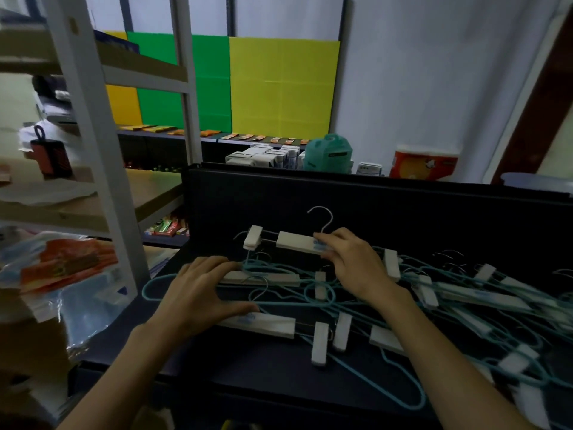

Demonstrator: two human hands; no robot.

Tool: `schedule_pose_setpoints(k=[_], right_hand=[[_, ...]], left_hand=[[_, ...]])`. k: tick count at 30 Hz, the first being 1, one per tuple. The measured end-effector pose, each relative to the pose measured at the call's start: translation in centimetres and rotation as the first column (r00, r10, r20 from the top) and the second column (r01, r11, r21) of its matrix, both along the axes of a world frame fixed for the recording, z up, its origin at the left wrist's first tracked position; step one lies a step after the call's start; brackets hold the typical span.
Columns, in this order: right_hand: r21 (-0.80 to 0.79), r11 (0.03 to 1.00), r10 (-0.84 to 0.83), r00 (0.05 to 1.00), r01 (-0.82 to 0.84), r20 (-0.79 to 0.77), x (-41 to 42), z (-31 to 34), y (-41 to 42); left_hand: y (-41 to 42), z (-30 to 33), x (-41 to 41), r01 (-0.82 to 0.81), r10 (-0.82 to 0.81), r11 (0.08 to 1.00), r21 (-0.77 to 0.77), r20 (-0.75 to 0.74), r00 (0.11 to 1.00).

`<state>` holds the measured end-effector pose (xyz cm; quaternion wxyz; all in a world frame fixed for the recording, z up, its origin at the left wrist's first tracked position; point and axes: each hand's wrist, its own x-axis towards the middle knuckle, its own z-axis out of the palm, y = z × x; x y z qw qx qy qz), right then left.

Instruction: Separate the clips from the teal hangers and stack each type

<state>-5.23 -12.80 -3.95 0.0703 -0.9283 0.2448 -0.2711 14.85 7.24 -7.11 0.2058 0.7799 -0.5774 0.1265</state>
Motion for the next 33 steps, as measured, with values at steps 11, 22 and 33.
schedule_pose_setpoints(k=[11,22,33], right_hand=[[-0.210,0.879,-0.396,0.901,0.428,0.177,-12.9,1.2,7.4],[-0.095,0.626,-0.765,0.633,0.774,0.121,-30.4,-2.2,13.6],[-0.048,0.583,-0.792,0.580,0.811,0.191,-45.5,-4.0,13.5]], left_hand=[[-3.5,0.9,-6.1,0.261,-0.255,0.955,-0.142,0.057,0.965],[-7.1,-1.0,-21.6,0.565,-0.558,0.821,-0.085,0.087,0.825],[-10.5,-1.3,-36.6,0.674,-0.671,0.737,-0.050,0.072,0.738]])
